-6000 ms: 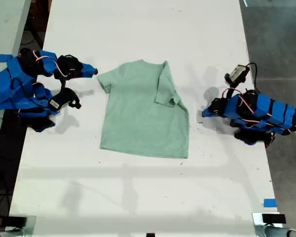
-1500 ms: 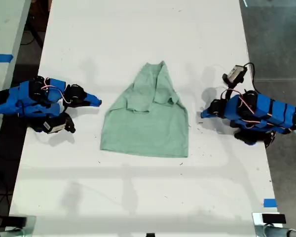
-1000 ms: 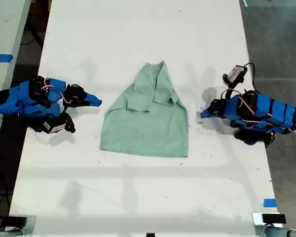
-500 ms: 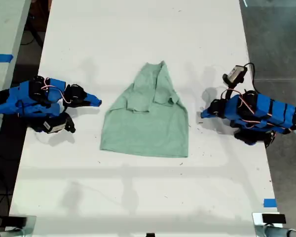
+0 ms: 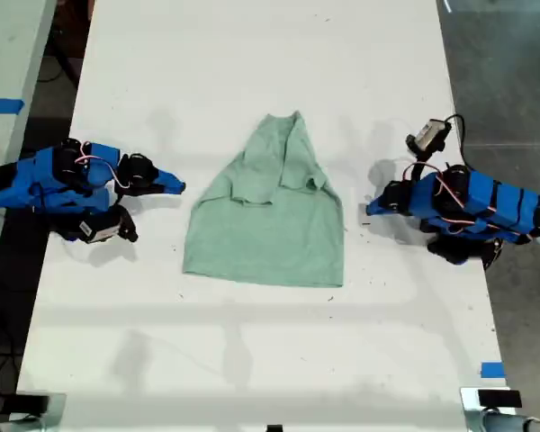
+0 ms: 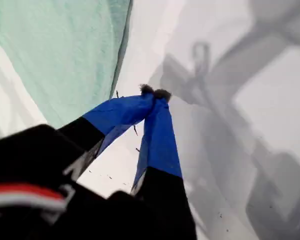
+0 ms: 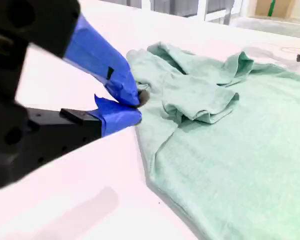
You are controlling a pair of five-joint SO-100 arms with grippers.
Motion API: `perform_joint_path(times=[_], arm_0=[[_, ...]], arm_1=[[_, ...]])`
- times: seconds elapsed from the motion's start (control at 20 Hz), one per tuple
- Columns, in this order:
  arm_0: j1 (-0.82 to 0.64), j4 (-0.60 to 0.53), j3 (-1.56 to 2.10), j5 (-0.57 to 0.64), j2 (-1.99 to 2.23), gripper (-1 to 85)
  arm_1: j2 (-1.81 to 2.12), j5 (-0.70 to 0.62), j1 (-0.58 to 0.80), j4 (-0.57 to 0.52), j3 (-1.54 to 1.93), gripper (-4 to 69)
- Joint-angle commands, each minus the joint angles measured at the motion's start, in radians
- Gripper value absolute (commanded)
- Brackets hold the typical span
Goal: Fold t shirt
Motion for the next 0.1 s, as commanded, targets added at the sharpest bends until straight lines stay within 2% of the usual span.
perform_joint_path(times=[0.0, 0.05], arm_0=[[-0.008, 0.003, 0.011, -0.012, 0.009, 0.1], [-0.008, 0.003, 0.011, -0.012, 0.009, 0.1]], arm_1=[[0.008, 0.011, -0.005, -0.008, 0.035, -1.1], [0.008, 0.009, 0.000, -0.008, 0.035, -1.1]])
